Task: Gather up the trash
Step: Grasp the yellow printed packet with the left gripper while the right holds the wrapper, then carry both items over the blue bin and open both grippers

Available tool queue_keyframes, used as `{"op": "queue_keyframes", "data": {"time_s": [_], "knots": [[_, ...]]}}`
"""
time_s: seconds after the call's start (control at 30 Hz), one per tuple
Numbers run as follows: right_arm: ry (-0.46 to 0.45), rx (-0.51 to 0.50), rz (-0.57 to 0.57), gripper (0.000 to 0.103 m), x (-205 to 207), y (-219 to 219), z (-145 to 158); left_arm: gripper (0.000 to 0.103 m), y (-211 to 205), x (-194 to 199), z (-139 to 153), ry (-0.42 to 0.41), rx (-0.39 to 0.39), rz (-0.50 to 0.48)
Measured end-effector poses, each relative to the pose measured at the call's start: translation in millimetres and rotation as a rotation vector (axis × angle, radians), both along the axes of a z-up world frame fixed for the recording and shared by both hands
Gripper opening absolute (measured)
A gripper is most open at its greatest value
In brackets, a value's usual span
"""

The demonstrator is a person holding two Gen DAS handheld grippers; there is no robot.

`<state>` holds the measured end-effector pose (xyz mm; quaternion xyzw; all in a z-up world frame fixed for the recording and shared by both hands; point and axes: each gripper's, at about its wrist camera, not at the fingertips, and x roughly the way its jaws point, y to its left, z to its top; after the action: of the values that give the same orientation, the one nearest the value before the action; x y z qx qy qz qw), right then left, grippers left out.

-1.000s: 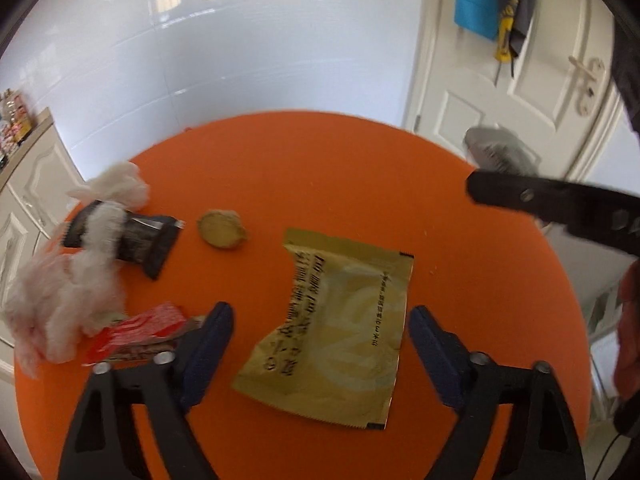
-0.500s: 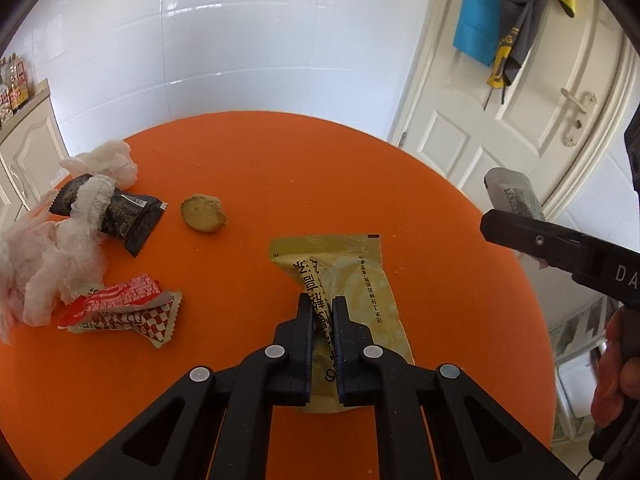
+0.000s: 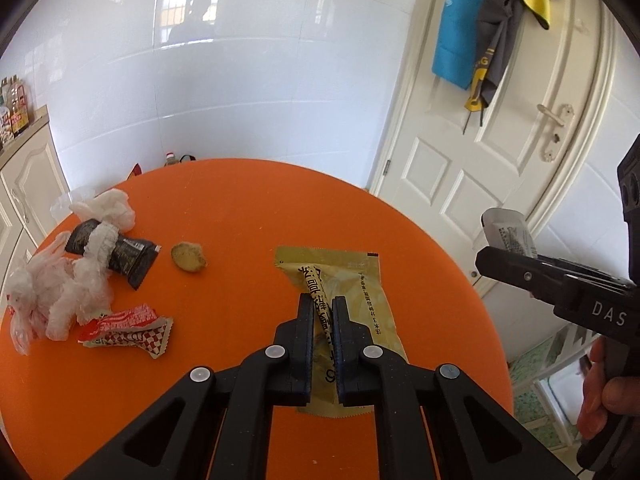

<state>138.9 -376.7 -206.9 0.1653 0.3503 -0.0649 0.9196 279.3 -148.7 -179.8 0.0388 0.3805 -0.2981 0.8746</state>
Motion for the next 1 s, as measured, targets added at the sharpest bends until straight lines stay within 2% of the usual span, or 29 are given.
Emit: {"op": "queue_keyframes", "data": {"time_s": [0.2,0.43,0.7,0.87,1.0], "knots": [[-0.012,0.000,-0.020,0.031,-18,-7,4,0.004,1,-16,1,0.013,-0.007,-0.002],[-0.028,0.001,-0.048,0.031,-38,-17,8,0.004,-9,-29,19,-0.012,-0.026,-0.053],[-0.055,-0.011,-0.127,0.031,-77,-47,19,0.004,-51,-43,43,-0.036,-0.076,-0.154],[-0.058,-0.021,-0.225,0.031,-116,-82,23,0.004,-94,-58,54,-0.048,-0.097,-0.250],[-0.042,-0.015,-0.323,0.031,-153,-117,15,0.004,-140,-73,52,-0.041,-0.084,-0.346]]}}
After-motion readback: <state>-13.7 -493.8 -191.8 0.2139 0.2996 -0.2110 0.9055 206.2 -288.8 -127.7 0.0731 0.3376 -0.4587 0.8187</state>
